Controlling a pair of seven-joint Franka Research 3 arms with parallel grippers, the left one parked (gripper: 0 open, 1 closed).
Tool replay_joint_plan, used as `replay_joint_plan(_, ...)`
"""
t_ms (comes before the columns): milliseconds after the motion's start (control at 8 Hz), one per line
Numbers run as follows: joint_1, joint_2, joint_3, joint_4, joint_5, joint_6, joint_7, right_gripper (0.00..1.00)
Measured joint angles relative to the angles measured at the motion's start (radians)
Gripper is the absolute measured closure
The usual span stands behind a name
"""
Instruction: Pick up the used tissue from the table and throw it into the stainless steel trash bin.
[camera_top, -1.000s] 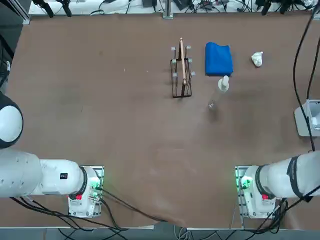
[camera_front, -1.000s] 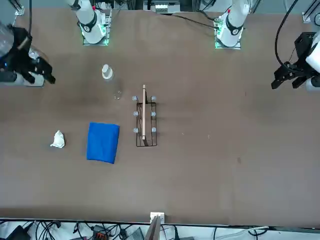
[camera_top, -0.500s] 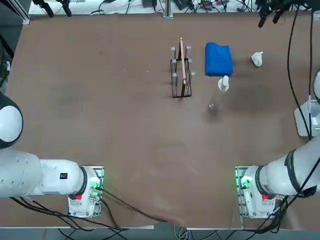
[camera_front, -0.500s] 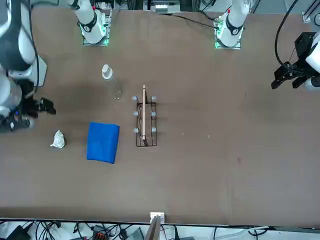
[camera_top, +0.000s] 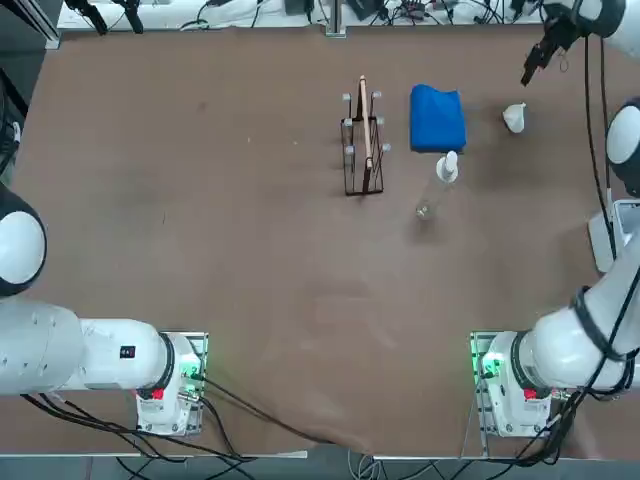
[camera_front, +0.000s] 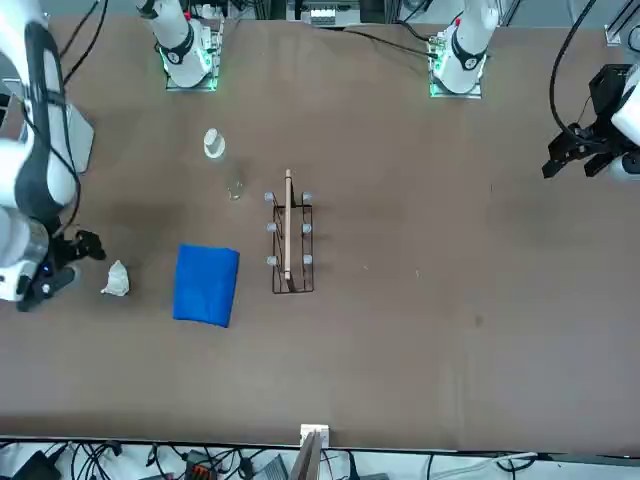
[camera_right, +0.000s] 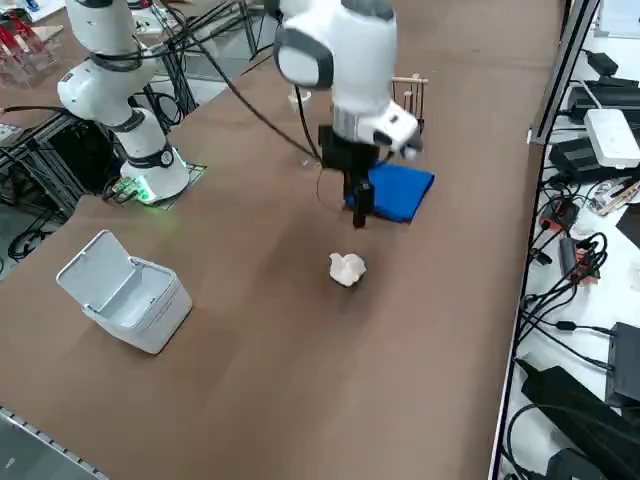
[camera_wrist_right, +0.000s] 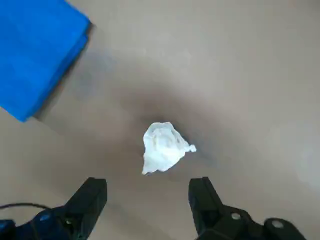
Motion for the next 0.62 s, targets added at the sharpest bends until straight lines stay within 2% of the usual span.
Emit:
replay_joint_plan(250, -0.001, 0.067, 0.004, -0.013, 0.000, 0.060, -0.056, 0.00)
replay_joint_plan(625, 0.000, 0.106, 0.008, -0.095, -0.051, 0.232, -0.126, 0.00)
